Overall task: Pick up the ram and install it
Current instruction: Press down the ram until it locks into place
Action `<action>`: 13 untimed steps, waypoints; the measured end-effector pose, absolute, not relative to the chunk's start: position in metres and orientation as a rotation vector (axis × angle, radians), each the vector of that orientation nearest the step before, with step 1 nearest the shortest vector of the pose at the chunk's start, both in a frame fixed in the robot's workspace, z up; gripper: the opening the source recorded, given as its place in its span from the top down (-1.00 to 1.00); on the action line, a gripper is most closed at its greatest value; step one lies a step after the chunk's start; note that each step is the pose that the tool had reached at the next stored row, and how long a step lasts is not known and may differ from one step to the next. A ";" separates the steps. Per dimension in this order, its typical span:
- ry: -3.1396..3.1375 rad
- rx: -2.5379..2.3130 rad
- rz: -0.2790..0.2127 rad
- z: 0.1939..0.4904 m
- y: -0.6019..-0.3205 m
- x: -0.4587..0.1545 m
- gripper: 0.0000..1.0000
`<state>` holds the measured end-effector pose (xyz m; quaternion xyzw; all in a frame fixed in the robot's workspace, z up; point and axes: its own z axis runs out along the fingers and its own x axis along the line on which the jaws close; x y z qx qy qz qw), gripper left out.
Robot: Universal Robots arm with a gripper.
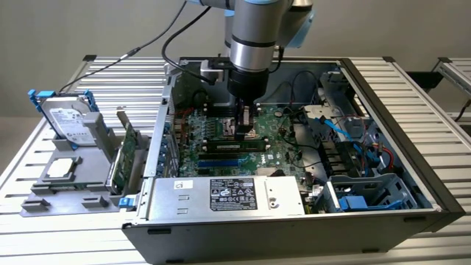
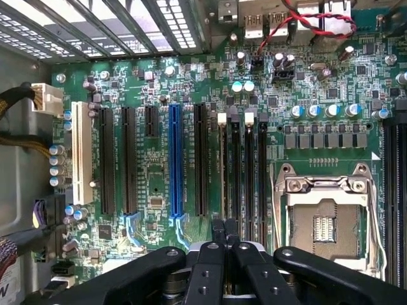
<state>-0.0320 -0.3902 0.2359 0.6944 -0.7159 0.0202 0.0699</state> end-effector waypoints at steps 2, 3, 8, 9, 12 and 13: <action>-2.153 2.092 0.062 0.235 -0.390 -0.032 0.79; -2.152 2.093 0.062 0.235 -0.390 -0.033 0.79; -2.147 2.100 0.065 0.233 -0.390 -0.033 0.79; -2.146 2.102 0.066 0.232 -0.390 -0.033 0.79; -2.144 2.105 0.068 0.231 -0.390 -0.033 0.79; -2.144 2.106 0.068 0.230 -0.390 -0.033 0.79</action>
